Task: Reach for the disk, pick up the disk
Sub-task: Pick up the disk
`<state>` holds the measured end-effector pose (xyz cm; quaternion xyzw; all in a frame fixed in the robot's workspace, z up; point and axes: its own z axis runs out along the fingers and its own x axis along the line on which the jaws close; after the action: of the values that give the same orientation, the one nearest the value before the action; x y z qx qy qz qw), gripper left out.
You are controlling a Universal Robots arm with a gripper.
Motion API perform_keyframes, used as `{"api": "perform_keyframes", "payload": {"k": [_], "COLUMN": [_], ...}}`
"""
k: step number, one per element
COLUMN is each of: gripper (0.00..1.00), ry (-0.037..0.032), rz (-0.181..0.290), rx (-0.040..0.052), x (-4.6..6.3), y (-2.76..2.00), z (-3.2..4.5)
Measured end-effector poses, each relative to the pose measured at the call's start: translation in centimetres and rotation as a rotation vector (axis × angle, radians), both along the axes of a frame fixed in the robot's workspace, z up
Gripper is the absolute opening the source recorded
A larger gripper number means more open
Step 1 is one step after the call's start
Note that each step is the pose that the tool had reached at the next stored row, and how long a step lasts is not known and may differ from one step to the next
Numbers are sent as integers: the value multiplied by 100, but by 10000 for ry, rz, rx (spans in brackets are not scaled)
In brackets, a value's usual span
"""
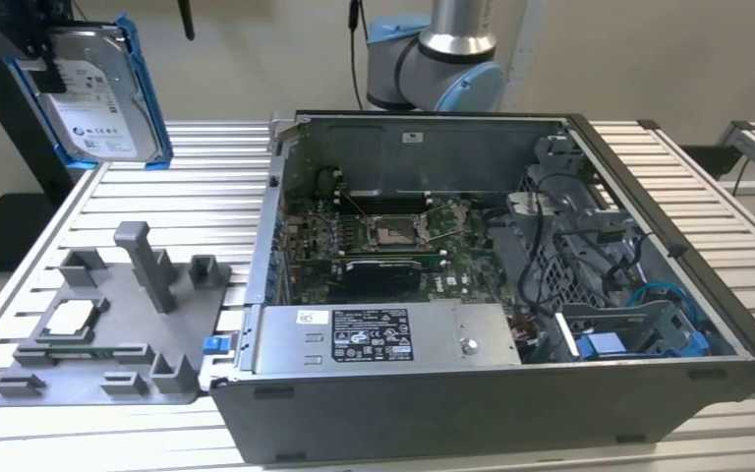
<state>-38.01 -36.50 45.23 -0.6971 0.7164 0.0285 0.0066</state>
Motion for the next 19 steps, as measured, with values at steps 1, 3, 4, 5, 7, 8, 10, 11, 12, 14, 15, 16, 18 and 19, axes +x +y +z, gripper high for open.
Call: {"api": "perform_keyframes", "payload": {"k": [1,3,4,5,7,8,10,11,12,14,15,16,18,19], "gripper": [0,0,0,0,0,0,0,0,0,0,0,0,0,0], "ry": [0,0,1,0,1,1,2,1,0,1,1,1,0,1], "rz": [0,1,1,1,3,3,1,2,1,2,1,2,1,1], "rx": [0,0,0,0,-1,0,-1,-1,0,-1,-1,0,0,0], "x": [0,3,3,4,16,25,52,67,82,116,136,155,196,215], "y": [0,0,0,0,0,-1,0,0,0,0,0,0,0,0], "z": [0,0,1,0,0,0,1,0,0,0,0,0,0,0]}}
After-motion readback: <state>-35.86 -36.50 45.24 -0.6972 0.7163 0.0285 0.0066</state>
